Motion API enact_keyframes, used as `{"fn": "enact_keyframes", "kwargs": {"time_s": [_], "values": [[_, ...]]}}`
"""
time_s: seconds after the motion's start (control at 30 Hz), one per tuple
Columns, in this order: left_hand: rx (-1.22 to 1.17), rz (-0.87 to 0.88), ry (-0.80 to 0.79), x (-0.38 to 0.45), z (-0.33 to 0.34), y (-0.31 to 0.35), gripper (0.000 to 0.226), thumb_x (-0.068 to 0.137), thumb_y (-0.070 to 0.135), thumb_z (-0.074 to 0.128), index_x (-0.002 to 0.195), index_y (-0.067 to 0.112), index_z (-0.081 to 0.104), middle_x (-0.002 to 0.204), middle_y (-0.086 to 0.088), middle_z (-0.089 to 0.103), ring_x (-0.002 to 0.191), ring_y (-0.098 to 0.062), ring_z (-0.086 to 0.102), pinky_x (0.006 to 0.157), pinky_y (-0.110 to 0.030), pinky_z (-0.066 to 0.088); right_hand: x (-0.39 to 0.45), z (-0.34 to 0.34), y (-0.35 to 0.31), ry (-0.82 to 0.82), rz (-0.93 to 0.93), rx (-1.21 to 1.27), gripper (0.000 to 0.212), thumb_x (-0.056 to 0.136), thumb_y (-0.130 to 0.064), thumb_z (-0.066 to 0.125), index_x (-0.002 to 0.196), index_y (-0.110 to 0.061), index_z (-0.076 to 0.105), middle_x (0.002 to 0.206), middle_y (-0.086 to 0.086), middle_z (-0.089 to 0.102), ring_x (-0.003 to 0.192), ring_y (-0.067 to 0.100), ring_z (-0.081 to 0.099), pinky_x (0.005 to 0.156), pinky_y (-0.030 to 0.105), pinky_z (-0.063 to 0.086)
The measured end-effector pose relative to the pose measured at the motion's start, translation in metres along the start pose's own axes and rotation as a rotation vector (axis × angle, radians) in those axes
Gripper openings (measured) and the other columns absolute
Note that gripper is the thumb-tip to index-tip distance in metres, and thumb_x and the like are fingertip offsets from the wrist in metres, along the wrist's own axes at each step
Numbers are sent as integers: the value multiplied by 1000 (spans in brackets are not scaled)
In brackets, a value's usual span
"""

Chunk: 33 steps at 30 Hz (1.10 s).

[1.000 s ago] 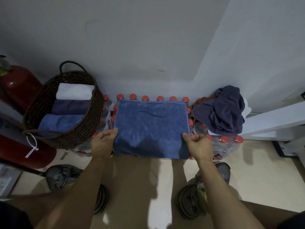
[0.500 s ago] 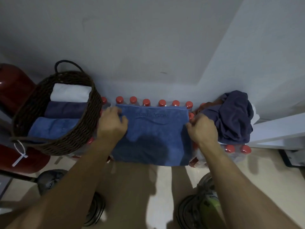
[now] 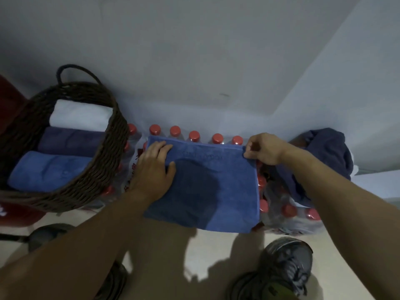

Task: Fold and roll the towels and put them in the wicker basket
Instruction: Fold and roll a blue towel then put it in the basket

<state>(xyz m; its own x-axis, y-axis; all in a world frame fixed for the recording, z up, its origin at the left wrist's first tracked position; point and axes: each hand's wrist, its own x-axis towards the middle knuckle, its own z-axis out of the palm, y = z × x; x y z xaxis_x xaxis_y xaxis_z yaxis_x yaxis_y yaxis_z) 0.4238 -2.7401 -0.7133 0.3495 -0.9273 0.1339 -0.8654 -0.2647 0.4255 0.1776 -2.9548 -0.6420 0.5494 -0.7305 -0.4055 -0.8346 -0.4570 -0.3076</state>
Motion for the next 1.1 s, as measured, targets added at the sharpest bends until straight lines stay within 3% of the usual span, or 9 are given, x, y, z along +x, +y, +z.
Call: {"fn": "enact_keyframes", "kwargs": {"time_s": [0.17, 0.27, 0.43, 0.5, 0.67, 0.77, 0.93, 1.1], "values": [[-17, -10, 11, 0, 2, -1, 49, 90, 33, 44, 134, 10, 50, 139, -10, 49, 128, -28, 45, 109, -44, 37, 8, -1, -2, -63, -13, -10, 22, 81, -30, 79, 86, -27, 58, 80, -10, 61, 74, 13, 57, 75, 25, 41], [-14, -17, 12, -1, 4, -3, 50, 90, 34, 43, 134, 11, 49, 140, -10, 48, 131, -28, 44, 110, -45, 37, 8, -2, -1, -89, 9, 15, 17, 81, -28, 79, 77, -25, 63, 76, -8, 64, 71, 13, 58, 73, 25, 43], [5, -42, 10, -2, 6, -2, 52, 90, 35, 42, 136, 12, 48, 143, -10, 47, 134, -28, 41, 112, -45, 32, 10, -18, 0, -44, 35, 381, 17, 77, -9, 82, 76, -13, 65, 70, 3, 67, 62, 15, 60, 59, 24, 51], [8, -51, 0, -3, 6, -1, 52, 91, 34, 42, 137, 12, 47, 145, -10, 44, 136, -28, 39, 113, -45, 31, 14, -12, -1, 7, 71, 453, 16, 79, -4, 79, 81, -10, 64, 73, 7, 67, 66, 18, 61, 66, 31, 54], [10, -94, -6, -3, 8, 1, 52, 97, 31, 45, 145, 13, 37, 152, -9, 34, 140, -29, 32, 115, -48, 29, 18, 19, 1, 188, 78, 290, 10, 84, -13, 75, 88, -15, 66, 74, -4, 66, 75, 16, 60, 72, 21, 41], [-18, -127, 36, 1, 8, 3, 51, 100, 30, 40, 147, 10, 36, 151, -11, 36, 138, -30, 34, 113, -48, 30, 18, 27, 3, 278, 64, 214, 8, 87, -19, 73, 87, -15, 66, 82, 0, 66, 79, 19, 59, 73, 21, 39], [208, -117, 79, 25, -1, 0, 43, 98, 26, 46, 139, 14, 48, 128, -18, 51, 113, -36, 47, 90, -51, 42, 19, 25, -4, 233, 26, -54, 28, 94, -27, 62, 93, -1, 71, 97, 17, 71, 92, 33, 63, 80, 33, 44], [121, -135, -213, 75, -24, -18, 35, 93, 32, 59, 124, 16, 59, 119, -16, 49, 114, -34, 43, 97, -43, 40, 22, 24, -3, 148, 63, -163, 36, 98, -38, 50, 113, -6, 58, 114, 18, 54, 101, 34, 54, 91, 39, 42]]}}
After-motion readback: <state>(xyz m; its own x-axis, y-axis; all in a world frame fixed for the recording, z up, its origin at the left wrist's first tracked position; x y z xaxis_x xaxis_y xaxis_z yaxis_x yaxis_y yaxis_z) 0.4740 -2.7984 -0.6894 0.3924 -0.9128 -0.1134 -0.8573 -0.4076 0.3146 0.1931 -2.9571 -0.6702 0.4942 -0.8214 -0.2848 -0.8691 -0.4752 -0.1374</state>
